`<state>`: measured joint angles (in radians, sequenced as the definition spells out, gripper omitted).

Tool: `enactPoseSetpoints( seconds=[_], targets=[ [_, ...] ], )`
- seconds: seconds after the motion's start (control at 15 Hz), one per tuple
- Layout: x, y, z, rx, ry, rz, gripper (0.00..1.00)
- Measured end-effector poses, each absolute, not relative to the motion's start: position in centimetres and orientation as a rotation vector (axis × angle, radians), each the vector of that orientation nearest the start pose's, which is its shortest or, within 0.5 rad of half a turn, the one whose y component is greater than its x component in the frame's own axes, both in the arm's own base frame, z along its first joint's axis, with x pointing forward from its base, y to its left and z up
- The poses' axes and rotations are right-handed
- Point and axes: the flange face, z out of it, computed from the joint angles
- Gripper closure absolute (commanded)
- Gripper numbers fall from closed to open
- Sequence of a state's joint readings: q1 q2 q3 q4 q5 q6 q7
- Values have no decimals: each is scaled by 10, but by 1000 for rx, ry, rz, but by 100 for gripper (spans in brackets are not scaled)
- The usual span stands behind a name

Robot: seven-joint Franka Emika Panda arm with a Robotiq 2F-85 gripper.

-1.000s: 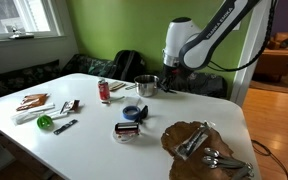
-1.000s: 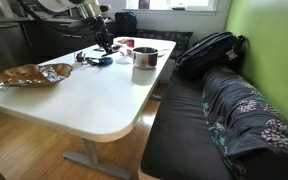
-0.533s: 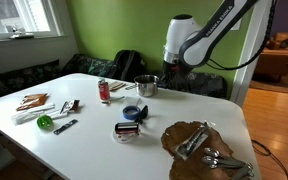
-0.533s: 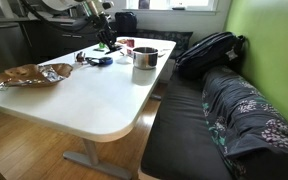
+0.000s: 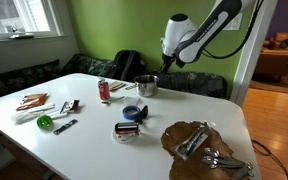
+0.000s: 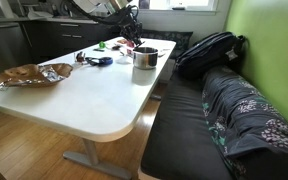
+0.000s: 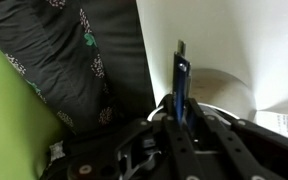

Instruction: Pick up the pen on the right side of the masking tape and put it in the pot

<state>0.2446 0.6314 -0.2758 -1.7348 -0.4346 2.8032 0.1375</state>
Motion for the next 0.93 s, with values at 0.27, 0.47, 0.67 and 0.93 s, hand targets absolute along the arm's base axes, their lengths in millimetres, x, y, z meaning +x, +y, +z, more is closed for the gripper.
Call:
enactPoseSetpoints(
  seconds=[0.27,0.47,0.67,0.93],
  targets=[
    [705,29,268,-3366,-528,-780,83],
    [705,29,268,-3366,-528,-781,96],
    [706,31,269,-3360,-548,-784,96],
    [715,48,280,-3304,-692,-817,83]
  ],
)
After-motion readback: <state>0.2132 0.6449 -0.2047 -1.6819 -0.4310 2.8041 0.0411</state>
